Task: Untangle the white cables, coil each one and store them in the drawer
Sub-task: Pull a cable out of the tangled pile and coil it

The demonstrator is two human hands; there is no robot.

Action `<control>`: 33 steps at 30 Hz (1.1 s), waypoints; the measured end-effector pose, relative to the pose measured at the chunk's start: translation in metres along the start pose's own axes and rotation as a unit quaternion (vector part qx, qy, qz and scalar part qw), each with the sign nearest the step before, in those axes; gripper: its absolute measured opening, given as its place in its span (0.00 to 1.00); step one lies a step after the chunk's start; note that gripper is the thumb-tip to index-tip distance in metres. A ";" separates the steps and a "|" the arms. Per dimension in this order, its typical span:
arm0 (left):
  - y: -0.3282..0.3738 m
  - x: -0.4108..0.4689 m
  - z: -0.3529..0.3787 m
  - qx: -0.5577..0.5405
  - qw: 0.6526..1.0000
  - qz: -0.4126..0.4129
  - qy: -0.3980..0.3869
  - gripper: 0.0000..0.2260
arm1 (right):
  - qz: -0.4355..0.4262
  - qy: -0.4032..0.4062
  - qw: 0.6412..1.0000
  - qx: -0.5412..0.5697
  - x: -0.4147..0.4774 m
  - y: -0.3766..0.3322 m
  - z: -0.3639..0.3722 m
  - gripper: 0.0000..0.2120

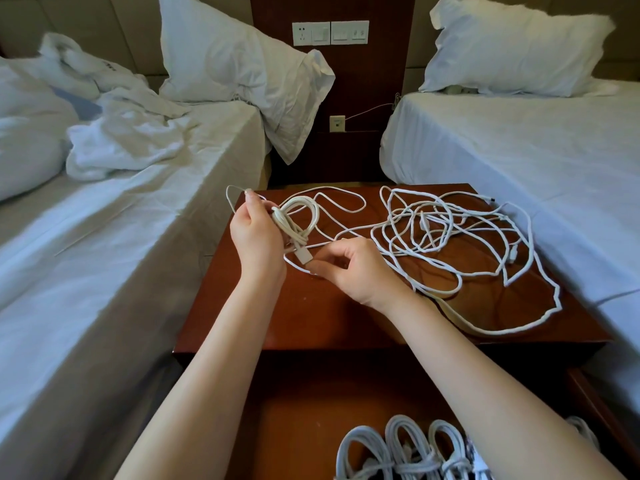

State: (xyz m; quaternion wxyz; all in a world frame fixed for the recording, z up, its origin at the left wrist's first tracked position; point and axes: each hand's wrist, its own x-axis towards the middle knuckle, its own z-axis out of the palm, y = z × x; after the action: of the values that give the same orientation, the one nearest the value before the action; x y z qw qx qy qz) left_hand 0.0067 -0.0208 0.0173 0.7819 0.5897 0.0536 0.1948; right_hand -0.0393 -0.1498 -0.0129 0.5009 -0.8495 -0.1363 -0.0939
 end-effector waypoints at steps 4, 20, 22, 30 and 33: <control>0.001 0.000 -0.001 0.019 1.000 -0.002 -0.024 0.19 | -0.003 0.013 1.000 -0.005 -0.001 0.001 0.002 0.04; 0.008 -0.017 -0.024 0.122 0.984 0.007 -0.132 0.14 | 0.002 0.050 0.990 0.133 -0.005 -0.025 -0.007 0.11; 0.006 -0.024 -0.033 0.136 0.982 0.008 -0.131 0.14 | 0.016 0.041 0.989 0.143 -0.013 -0.025 -0.002 0.10; -0.015 -0.054 -0.058 0.190 0.971 0.022 -0.143 0.15 | 0.078 -0.014 0.986 0.148 -0.049 -0.015 0.012 0.14; -0.021 -0.064 -0.064 0.198 0.966 0.007 -0.169 0.16 | 0.084 -0.021 0.987 0.136 -0.063 -0.009 0.020 0.16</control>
State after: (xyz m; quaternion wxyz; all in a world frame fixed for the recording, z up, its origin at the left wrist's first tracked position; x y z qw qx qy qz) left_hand -0.0666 0.0084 -0.0307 0.6463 0.7572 -0.0460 0.0830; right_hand -0.1009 -0.1369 -0.0335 0.6152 -0.7835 -0.0862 -0.0141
